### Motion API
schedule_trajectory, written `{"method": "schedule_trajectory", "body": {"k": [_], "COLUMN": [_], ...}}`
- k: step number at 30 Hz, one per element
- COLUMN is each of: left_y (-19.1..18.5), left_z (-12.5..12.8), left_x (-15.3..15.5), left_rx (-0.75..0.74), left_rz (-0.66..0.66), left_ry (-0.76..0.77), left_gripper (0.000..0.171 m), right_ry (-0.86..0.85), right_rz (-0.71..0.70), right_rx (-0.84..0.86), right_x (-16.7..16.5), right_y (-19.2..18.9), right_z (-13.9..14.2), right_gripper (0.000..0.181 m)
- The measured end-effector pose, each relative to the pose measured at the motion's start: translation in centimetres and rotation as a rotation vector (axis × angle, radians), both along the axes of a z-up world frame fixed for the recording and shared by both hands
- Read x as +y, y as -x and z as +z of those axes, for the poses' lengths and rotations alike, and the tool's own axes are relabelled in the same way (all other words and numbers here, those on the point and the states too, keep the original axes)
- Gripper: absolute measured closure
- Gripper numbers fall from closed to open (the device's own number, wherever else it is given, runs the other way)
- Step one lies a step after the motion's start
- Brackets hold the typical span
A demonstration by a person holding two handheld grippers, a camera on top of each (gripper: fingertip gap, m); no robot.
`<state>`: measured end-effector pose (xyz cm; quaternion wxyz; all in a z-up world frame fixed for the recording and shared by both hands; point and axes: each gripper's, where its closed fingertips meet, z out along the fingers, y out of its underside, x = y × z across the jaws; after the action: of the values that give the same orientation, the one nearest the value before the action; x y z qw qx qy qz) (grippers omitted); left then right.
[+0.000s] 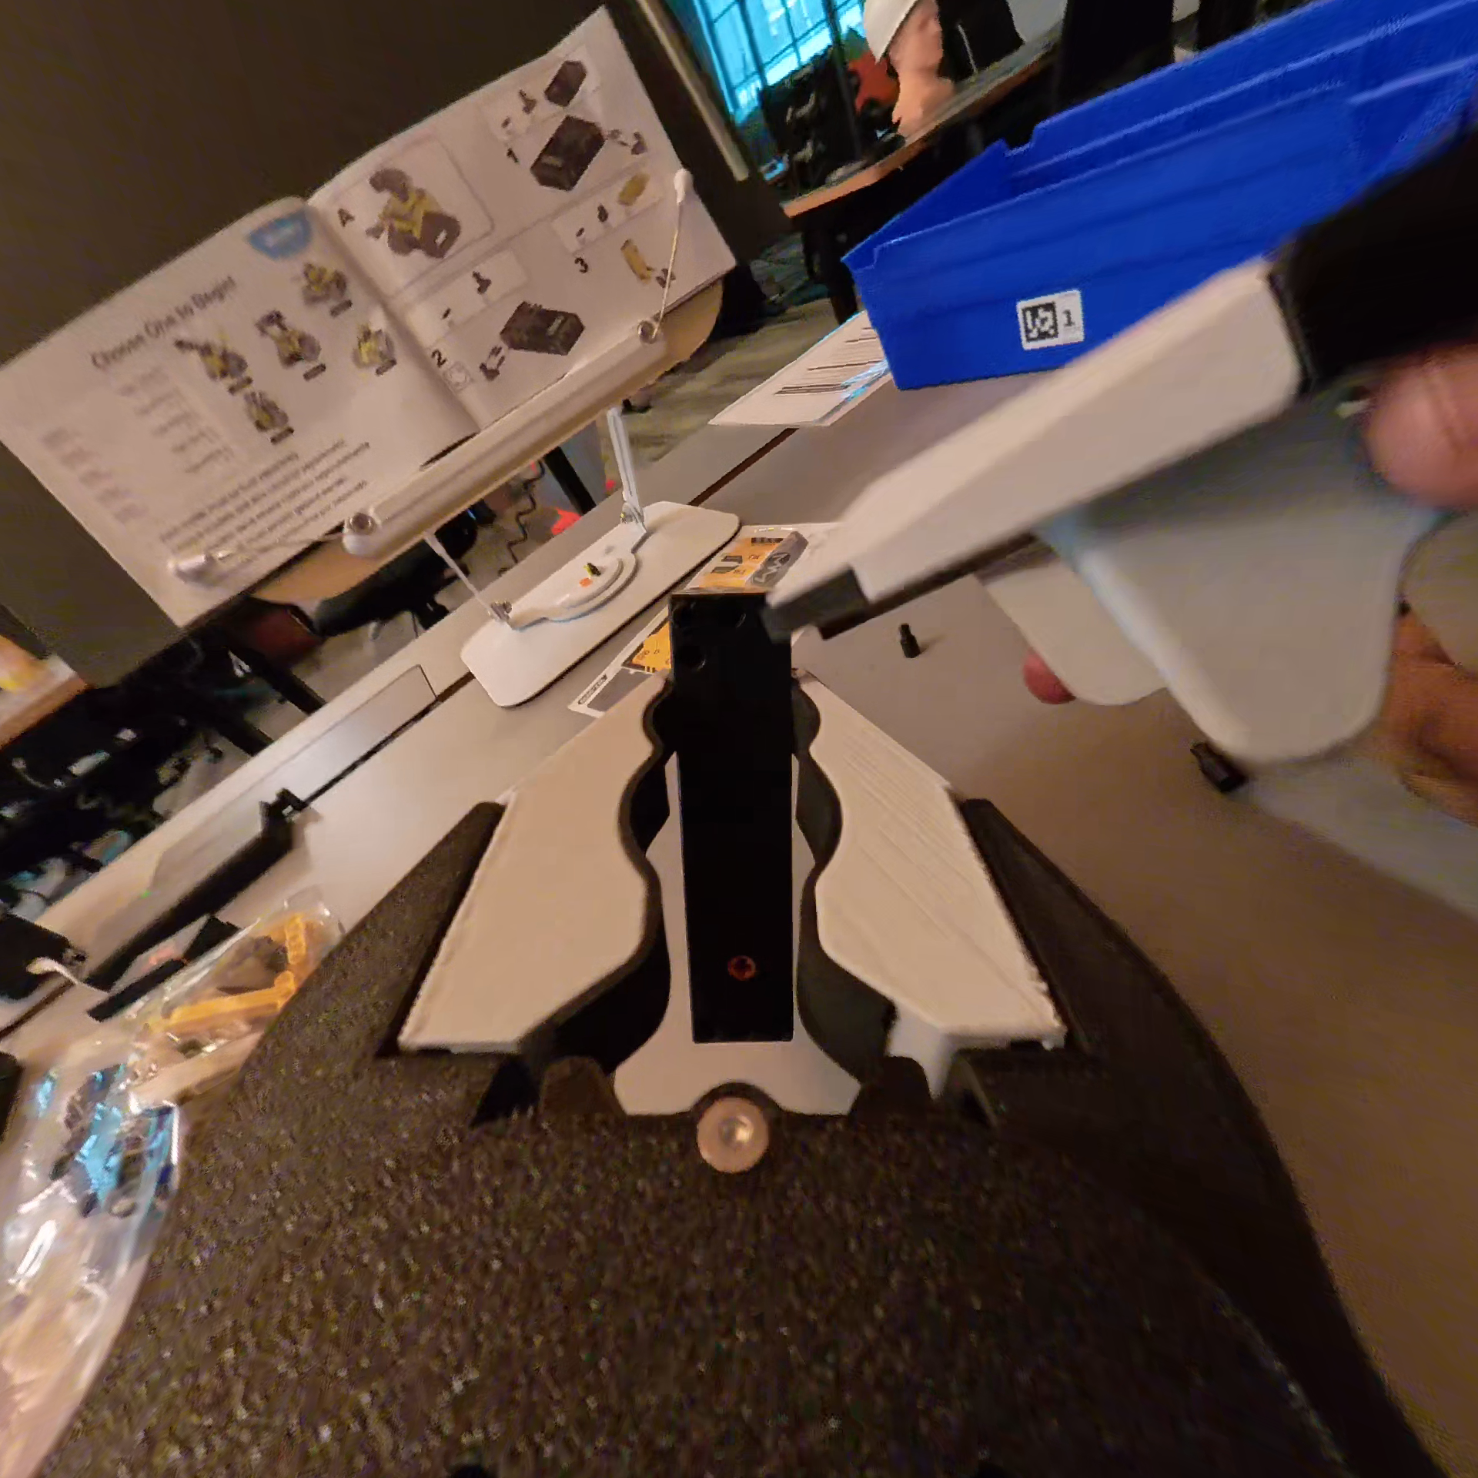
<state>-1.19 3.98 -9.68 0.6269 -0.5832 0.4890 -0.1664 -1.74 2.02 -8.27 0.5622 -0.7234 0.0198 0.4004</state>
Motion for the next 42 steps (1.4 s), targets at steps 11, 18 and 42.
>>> {"method": "schedule_trajectory", "body": {"k": [11,18,42], "left_y": [-2.5,-3.4,1.2], "left_z": [-0.3,-0.4,2.7], "left_x": [-4.0,-5.7,-8.7], "left_rx": [0.255,0.266,-0.358], "left_rz": [-0.004,-0.052,-0.875], "left_ry": [-0.504,-0.615,0.689], "left_gripper": [0.146,0.139,0.118], "right_ry": [0.15,0.14,-0.215], "right_rz": [0.158,0.151,0.636], "right_rx": [0.428,0.295,-0.121], "right_x": [-1.8,-1.9,-4.6], "right_y": [-1.7,-2.9,3.4], "right_z": [-0.5,-1.1,3.8], "right_gripper": [0.114,0.141,0.155]}}
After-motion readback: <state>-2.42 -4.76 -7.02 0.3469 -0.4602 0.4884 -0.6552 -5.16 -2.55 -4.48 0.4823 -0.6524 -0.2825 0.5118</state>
